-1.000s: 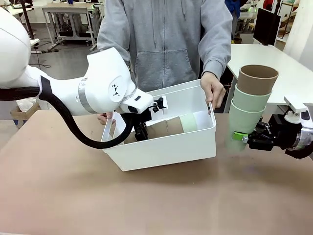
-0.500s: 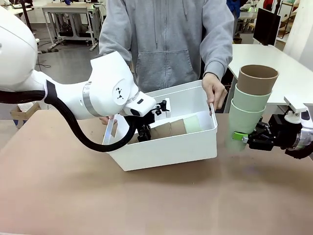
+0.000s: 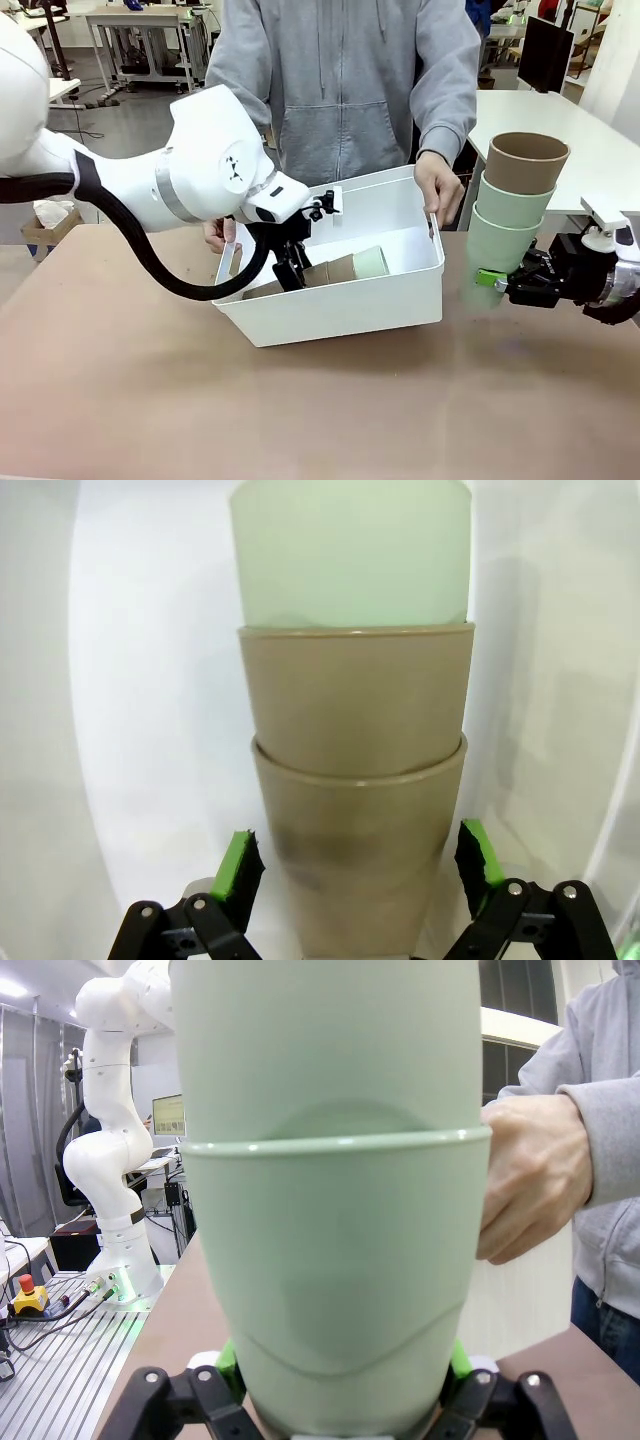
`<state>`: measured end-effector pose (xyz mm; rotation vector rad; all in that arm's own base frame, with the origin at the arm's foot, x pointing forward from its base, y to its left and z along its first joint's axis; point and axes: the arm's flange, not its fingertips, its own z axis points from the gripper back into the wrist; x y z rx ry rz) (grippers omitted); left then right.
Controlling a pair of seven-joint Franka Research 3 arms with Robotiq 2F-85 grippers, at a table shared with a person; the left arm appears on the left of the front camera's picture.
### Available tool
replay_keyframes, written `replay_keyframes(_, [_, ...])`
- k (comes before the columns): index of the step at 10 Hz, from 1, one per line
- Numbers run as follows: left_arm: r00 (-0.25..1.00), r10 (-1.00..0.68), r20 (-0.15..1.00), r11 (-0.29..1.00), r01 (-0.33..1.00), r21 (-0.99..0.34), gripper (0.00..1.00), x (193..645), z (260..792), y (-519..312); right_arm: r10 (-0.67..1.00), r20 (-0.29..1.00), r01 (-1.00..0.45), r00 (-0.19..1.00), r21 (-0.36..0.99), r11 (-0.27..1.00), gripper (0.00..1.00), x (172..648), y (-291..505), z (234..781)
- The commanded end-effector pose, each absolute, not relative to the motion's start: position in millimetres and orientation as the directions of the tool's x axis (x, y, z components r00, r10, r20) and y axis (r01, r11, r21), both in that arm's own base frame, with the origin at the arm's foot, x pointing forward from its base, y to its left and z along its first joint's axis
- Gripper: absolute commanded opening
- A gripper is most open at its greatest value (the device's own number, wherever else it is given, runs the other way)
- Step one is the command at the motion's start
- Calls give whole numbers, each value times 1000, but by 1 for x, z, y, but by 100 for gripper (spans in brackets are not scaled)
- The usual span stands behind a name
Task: Stack the cups and store them in the basket.
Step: Place the stack of Reusable plastic cups into the Pantry Basket.
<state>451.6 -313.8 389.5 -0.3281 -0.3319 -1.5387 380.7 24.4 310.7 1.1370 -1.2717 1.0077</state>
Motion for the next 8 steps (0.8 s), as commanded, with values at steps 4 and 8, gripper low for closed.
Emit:
replay_keyframes(4, [-34,-862,506,-46,999,-11,100,426,459,-252,-49,998,-982,50,58,178,84,381,24,315])
replay_keyframes(8, [-55,-710,702,-20,998,57,100,416,516,-141,-49,998,-982,50,58,178,84,381,24,315])
